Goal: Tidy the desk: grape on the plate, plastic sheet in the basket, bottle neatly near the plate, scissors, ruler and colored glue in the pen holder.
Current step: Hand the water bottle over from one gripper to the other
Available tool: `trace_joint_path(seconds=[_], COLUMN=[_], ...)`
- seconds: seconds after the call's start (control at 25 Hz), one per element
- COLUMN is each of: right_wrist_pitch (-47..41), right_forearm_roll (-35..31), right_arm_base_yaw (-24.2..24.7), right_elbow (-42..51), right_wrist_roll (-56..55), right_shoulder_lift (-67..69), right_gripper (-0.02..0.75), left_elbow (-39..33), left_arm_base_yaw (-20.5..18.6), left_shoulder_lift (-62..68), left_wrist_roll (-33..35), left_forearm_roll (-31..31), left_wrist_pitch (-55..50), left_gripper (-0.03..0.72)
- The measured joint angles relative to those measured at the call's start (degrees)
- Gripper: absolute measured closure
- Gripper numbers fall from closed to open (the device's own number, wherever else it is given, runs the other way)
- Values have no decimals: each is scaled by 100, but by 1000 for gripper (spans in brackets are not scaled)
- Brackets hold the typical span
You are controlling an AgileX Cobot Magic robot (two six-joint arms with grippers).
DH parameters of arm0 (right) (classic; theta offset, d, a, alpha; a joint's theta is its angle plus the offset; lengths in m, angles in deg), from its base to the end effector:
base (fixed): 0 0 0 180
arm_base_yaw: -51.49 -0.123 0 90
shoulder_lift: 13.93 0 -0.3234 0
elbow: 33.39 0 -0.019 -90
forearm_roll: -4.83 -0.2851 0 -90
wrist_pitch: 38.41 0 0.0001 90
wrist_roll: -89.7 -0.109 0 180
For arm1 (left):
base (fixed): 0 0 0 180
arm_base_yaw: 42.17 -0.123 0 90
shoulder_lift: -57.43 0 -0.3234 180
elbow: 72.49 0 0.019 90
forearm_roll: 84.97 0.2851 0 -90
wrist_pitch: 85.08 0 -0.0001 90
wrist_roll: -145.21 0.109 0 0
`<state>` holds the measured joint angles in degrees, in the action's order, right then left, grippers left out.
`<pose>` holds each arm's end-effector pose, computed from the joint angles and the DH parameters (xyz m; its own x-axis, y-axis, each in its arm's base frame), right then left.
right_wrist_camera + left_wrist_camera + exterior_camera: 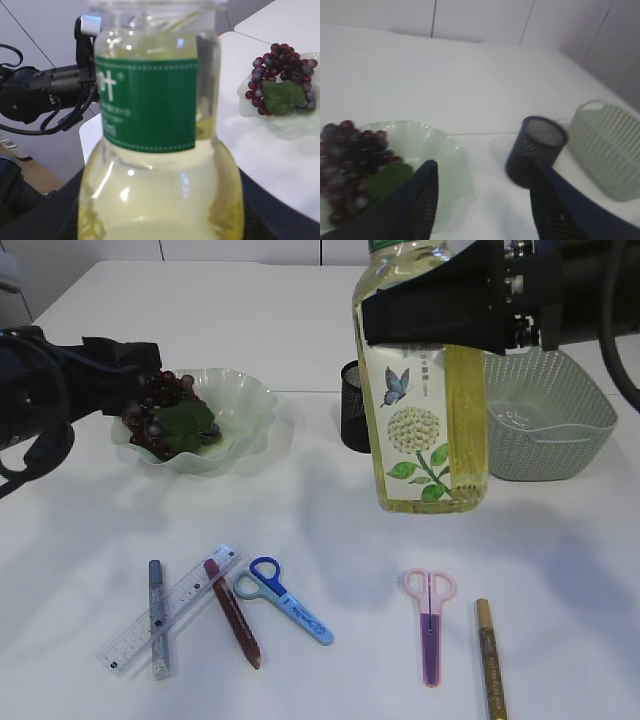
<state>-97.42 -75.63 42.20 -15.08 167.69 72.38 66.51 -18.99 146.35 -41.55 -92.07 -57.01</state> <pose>0.2912 0.1411 0.3630 -0.4059 -0.1236 -0.9055 -0.8561 0.3982 0.3294 0.3069 -0.1245 0.2552 -0.2635 -0.1320 -0.9556 0.2887 0.9344 -0.2087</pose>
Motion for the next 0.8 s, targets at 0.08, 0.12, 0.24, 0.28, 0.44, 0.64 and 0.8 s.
trace_joint_path(seconds=[0.08, 0.12, 0.24, 0.28, 0.44, 0.64, 0.8], right_wrist_pitch=[24, 49, 115, 138, 140, -150, -439], right_forearm_roll=[0, 0, 0, 0, -57, -556, -817], right_arm_base_yaw=[0, 0, 0, 0, 0, 0, 0], right_elbow=[0, 0, 0, 0, 0, 0, 0], right_wrist_roll=[0, 6, 91, 134, 262, 497, 660], right_shoulder_lift=[0, 0, 0, 0, 0, 0, 0], right_gripper=[267, 267, 267, 267, 267, 267, 267], left_elbow=[-132, -154, -159, -159, -159, -159, 232], left_arm_base_yaw=[0, 0, 0, 0, 0, 0, 0], left_shoulder_lift=[0, 0, 0, 0, 0, 0, 115], left_wrist_roll=[-1181, -1797, -3253, -3670, -4693, -5397, -6162], left_forearm_roll=[892, 1366, 3031, 3574, 5200, 6286, 7184], left_wrist_pitch=[621, 910, 1670, 1836, 2463, 3030, 3233], left_gripper=[258, 259, 260, 260, 260, 261, 263])
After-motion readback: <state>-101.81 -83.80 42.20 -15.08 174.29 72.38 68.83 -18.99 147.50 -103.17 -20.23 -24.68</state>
